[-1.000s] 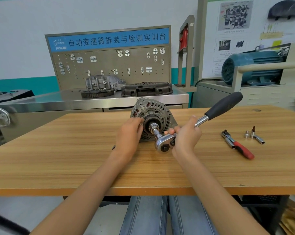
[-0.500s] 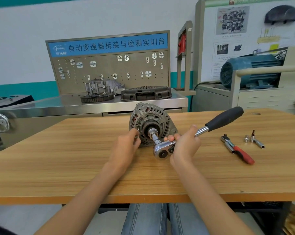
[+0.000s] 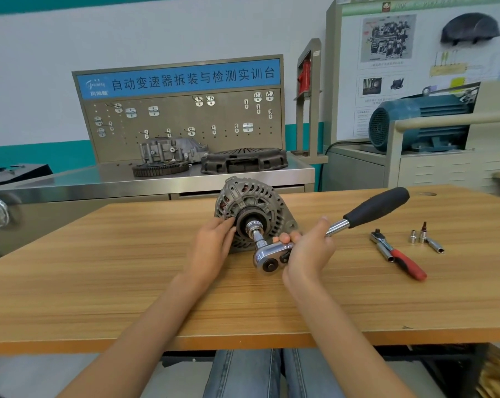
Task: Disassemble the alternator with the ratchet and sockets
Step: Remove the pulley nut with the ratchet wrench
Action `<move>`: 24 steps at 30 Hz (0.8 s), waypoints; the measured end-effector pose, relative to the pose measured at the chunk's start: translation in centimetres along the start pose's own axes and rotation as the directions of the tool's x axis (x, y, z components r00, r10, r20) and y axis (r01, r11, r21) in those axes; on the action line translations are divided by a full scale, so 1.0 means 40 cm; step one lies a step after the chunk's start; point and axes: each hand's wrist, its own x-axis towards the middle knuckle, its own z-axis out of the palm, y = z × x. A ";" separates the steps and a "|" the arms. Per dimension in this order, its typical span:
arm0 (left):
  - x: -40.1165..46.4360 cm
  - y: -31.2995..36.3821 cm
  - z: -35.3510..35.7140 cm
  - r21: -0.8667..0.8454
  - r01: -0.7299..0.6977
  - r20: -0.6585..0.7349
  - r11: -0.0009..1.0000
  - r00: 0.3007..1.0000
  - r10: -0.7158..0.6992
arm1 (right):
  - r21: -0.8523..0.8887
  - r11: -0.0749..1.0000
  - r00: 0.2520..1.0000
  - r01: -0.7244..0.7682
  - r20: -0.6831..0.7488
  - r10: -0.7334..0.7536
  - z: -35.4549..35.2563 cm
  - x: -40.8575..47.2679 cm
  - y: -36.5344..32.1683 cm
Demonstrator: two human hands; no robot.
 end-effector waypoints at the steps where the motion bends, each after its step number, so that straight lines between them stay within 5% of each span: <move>1: -0.003 -0.002 0.001 -0.016 -0.006 -0.004 1.000 1.000 0.006 | 0.000 1.000 1.000 0.000 -0.001 0.000 0.000 0.000 0.000; 6: -0.004 -0.009 0.003 -0.181 0.096 -0.054 0.979 0.993 -0.107 | 0.000 1.000 1.000 -0.008 -0.006 0.008 -0.001 -0.002 0.001; 10: 0.022 -0.028 0.001 -0.445 0.335 0.007 0.830 0.929 -0.370 | -0.026 1.000 1.000 0.001 -0.008 -0.001 0.002 0.000 -0.001; 13: 0.045 -0.061 0.001 -0.451 0.392 0.031 0.802 0.905 -0.425 | -0.037 0.999 1.000 0.005 -0.004 -0.005 0.003 0.002 -0.001; 18: 0.080 -0.105 -0.025 -0.603 0.435 0.394 0.669 0.891 -0.224 | -0.072 0.997 1.000 0.023 0.002 -0.023 0.006 0.004 -0.005; 24: 0.104 -0.122 -0.037 -0.660 0.443 0.492 0.606 0.865 -0.096 | -0.155 0.984 0.995 0.083 0.063 -0.074 0.014 0.011 -0.013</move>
